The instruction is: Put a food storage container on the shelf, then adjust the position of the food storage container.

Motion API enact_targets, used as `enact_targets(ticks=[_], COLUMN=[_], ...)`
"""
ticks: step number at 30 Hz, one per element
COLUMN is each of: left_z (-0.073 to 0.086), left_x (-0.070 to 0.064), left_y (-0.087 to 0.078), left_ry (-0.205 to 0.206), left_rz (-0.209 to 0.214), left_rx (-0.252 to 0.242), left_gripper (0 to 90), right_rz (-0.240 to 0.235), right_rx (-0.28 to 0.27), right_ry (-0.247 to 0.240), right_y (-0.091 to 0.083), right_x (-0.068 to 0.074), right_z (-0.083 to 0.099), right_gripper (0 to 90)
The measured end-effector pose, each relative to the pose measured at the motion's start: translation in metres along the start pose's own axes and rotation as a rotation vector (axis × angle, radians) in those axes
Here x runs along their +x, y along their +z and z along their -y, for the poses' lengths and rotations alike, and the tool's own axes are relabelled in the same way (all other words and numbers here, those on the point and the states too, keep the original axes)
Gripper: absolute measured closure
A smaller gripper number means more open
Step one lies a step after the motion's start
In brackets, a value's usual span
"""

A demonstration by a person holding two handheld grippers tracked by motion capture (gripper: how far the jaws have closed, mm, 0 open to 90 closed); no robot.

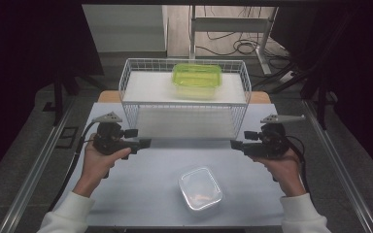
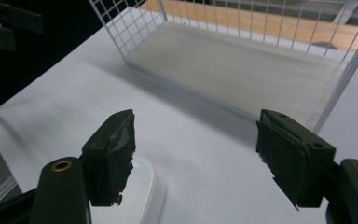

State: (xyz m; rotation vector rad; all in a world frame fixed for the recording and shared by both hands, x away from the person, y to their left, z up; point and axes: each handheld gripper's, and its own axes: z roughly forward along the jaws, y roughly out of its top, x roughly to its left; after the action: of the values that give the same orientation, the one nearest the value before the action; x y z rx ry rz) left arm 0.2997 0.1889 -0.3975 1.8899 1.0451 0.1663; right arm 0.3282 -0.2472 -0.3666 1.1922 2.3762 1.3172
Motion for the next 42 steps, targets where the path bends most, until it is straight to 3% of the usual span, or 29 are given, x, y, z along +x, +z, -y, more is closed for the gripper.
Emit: enact_targets(ticks=[7, 9, 15, 27, 31, 42], left_z=[0.022, 0.032, 0.047, 0.053, 0.055, 0.057], left_x=[-0.003, 0.000, 0.004, -0.001, 0.001, 0.004], left_y=[0.003, 0.000, 0.003, 0.000, 0.005, 0.012], left_ry=[0.033, -0.007, -0.048, -0.038, -0.044, -0.046], left_rz=[-0.045, -0.028, -0.033, -0.050, -0.054, -0.047], left_rx=[0.067, 0.052, 0.058, 0.059, 0.075, 0.105], left_gripper=[27.0, 27.0, 27.1, 25.7, 25.3, 24.7], right_rz=[-0.024, -0.034, -0.035, -0.036, -0.021, -0.084], right_rx=[0.046, 0.086, 0.126, 0.148, 0.186, 0.232], right_ry=[0.016, 0.024, 0.038, 0.034, 0.002, -0.044], right_y=[0.006, 0.012, 0.019, 0.023, 0.028, 0.029], right_x=[0.000, -0.001, -0.001, 0.001, 0.003, 0.012], right_z=[0.024, 0.035, 0.047, 0.049, 0.052, 0.057], right_gripper=[27.6, 27.6, 27.8, 29.7, 32.5, 47.9])
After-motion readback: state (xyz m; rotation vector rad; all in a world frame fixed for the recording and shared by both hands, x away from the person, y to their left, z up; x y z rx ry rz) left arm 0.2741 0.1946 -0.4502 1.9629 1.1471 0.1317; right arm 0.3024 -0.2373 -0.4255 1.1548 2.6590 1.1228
